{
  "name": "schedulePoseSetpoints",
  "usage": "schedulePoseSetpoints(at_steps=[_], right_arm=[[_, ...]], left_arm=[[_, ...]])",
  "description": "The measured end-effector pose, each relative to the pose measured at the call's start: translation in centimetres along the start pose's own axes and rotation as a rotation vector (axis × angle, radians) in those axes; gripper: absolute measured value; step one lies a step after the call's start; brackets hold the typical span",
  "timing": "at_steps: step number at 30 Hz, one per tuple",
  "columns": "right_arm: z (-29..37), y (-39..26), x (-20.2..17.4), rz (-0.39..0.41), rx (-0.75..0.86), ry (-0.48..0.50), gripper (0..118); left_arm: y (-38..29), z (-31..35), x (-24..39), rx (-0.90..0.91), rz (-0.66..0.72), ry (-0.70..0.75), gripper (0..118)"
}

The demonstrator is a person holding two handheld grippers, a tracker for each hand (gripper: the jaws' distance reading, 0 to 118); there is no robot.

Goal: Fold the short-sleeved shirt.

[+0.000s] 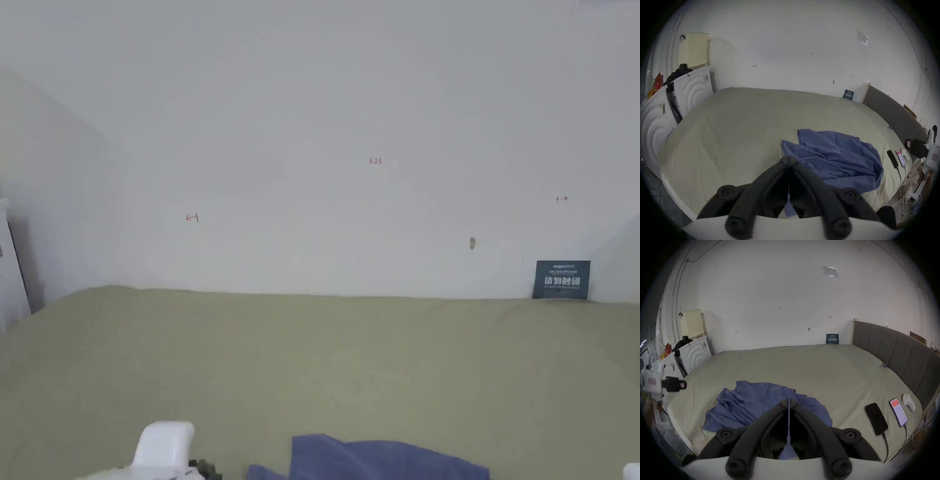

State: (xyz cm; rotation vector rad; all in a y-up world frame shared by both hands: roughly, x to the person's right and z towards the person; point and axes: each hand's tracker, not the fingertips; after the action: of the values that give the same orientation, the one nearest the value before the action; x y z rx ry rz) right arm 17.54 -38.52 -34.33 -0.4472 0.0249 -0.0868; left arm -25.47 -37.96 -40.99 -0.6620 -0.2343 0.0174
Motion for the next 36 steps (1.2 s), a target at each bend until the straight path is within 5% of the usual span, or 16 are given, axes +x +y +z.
schedulePoseSetpoints(at_steps=[5, 6, 9, 18, 23, 25, 27, 29, 31, 33, 34, 36], right_arm=[[-1.4, 0.0, 0.7, 0.017, -0.027, -0.019, 2], [-1.7, 0.0, 0.9, 0.019, -0.033, -0.023, 2], [-2.6, -0.1, 1.4, 0.021, -0.045, -0.040, 2], [-3.9, -0.9, 2.9, 0.009, -0.090, -0.070, 3], [-4.3, -1.2, 3.5, 0.026, -0.101, -0.078, 3], [-4.5, -1.3, 3.7, 0.019, -0.106, -0.080, 3], [-4.9, -1.5, 3.9, -0.001, -0.122, -0.067, 3], [-5.4, -1.8, 3.8, -0.011, -0.151, -0.053, 5], [-5.8, -2.1, 3.7, -0.019, -0.162, -0.037, 35], [-6.6, -2.4, 3.7, -0.040, -0.229, 0.013, 98], [-7.1, -2.6, 3.6, -0.042, -0.281, 0.026, 111], [-7.8, -3.2, 3.4, -0.042, -0.310, 0.033, 113]], left_arm=[[6.0, -8.1, -2.3, -0.207, 0.009, -0.094, 2], [6.9, -9.9, -2.7, -0.253, 0.026, -0.113, 17], [8.1, -14.6, -3.6, -0.334, 0.070, -0.136, 118], [3.9, -24.2, -3.8, -0.564, 0.103, -0.051, 111], [2.3, -23.9, -3.3, -0.539, 0.066, -0.033, 95], [2.8, -22.9, -3.0, -0.543, 0.020, 0.005, 67], [2.9, -22.0, -3.5, -0.520, 0.097, -0.183, 4], [3.2, -21.5, -3.0, -0.505, 0.122, -0.145, 4], [3.3, -21.2, -2.5, -0.463, 0.038, -0.111, 4], [3.8, -21.0, -2.4, -0.445, 0.018, -0.116, 4], [3.8, -20.8, -2.4, -0.438, 0.013, -0.114, 4], [4.1, -20.3, -2.6, -0.421, 0.018, -0.129, 4]])
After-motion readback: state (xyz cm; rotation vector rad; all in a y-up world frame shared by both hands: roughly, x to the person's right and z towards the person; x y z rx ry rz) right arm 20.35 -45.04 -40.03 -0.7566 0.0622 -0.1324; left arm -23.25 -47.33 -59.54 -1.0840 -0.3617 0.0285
